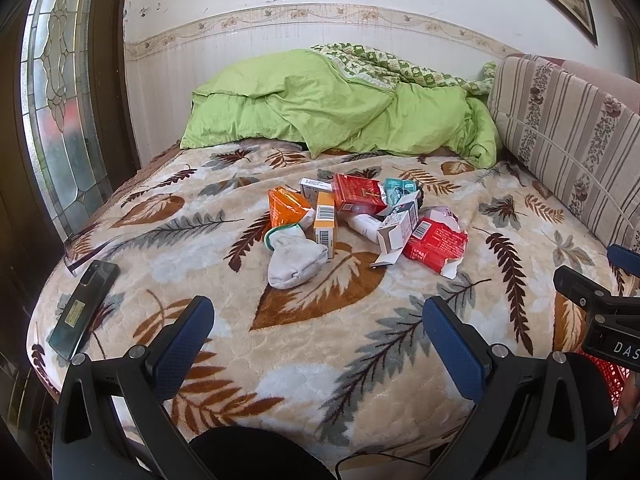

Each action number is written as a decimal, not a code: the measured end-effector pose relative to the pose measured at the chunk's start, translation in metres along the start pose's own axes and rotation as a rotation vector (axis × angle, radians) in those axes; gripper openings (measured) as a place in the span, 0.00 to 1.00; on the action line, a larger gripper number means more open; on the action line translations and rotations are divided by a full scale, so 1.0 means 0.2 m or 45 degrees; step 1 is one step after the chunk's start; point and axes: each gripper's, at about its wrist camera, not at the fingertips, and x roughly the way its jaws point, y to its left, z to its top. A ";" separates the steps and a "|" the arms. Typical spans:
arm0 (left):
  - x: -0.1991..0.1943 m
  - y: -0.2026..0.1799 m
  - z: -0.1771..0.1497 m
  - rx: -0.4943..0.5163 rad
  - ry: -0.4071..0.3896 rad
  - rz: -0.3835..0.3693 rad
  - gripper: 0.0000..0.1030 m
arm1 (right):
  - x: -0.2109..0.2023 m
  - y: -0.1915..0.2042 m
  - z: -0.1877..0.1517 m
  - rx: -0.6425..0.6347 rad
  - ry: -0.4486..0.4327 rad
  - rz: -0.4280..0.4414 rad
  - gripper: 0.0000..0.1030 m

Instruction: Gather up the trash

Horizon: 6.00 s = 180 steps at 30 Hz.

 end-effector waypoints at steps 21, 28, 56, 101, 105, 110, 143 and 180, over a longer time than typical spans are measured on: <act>0.30 0.28 0.10 -0.263 0.204 -0.059 0.92 | 0.34 -0.15 -0.03 0.358 0.251 0.527 0.41; 0.52 0.31 0.17 -0.326 0.279 -0.093 0.81 | 0.57 -0.16 0.09 0.454 0.306 0.601 0.40; 0.56 0.17 0.08 -0.205 0.322 -0.246 0.29 | 0.64 -0.10 0.12 0.387 0.259 0.533 0.04; 0.02 -1.43 0.14 0.505 0.327 -1.035 0.29 | -0.26 -1.39 -0.53 0.850 0.105 -0.115 0.04; -0.02 -1.66 0.11 0.559 0.350 -1.120 0.32 | -0.32 -1.50 -0.63 0.900 0.136 -0.203 0.05; -0.04 -1.79 0.07 0.583 0.346 -1.147 0.69 | -0.37 -1.56 -0.66 0.927 0.141 -0.276 0.28; 0.34 -0.10 0.12 -0.098 0.270 -0.337 0.70 | 0.47 -0.20 0.08 0.413 0.308 0.444 0.42; 0.80 0.23 0.29 -0.198 0.293 -0.148 0.70 | 0.87 0.09 0.26 0.527 0.398 0.588 0.40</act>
